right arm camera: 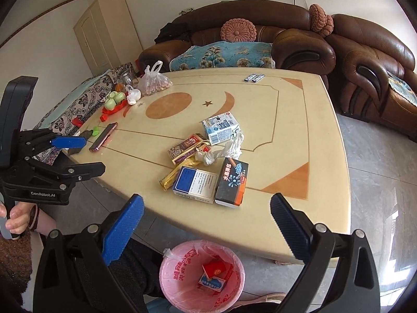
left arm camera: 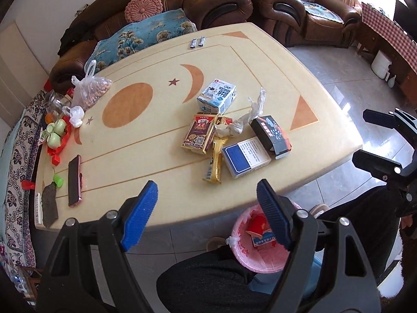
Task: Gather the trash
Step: 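Raise both tools back over the table toward the remaining items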
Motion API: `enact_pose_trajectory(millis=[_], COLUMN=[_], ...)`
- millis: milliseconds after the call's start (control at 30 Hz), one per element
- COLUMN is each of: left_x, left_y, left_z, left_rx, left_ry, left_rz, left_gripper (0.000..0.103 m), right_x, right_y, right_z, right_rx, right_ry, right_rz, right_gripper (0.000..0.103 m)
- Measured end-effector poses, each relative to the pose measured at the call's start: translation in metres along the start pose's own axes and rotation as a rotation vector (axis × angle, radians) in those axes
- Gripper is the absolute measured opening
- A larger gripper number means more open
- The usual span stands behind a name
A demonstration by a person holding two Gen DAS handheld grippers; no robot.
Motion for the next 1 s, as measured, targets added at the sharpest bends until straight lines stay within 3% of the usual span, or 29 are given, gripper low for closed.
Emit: enact_pose_trajectory(millis=[200,467,600,1000], left_x=[0.002,-0.021,-0.04,-0.099], left_y=[0.028,0.049,0.056,0.075], left_z=[0.008,0.011,0.016,0.033], left_rx=[-0.032,-0.079,-0.1,-0.15], left_ry=[-0.008,-0.017,-0.025,-0.057], left_rz=[0.01,0.039,0.073,0.172], left_gripper=[0.082,0.082,0.082,0.082], right_x=[0.007,0.002,-0.011,-0.061], right_y=[0.025,0.047,0.053,0.064], right_z=[-0.003,-0.014,-0.016,-0.026], right_rx=[0.019,-0.023,-0.011,-0.033], right_ry=[-0.003,0.071,0.043,0.066], right_rz=[-0.012,0.022,0.04,0.113], right_gripper=[0.095,0.095,0.095,0.095])
Point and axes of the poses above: each gripper's, at about its wrist camera, not at the fingertips, and x roughly against the way its jaws point, z to its left, y to its top, the point moved 1 cm from there along -x, roughly the way its jaws point, and after that the axes turned 6 degrees about -y, right-handed, at the moved point
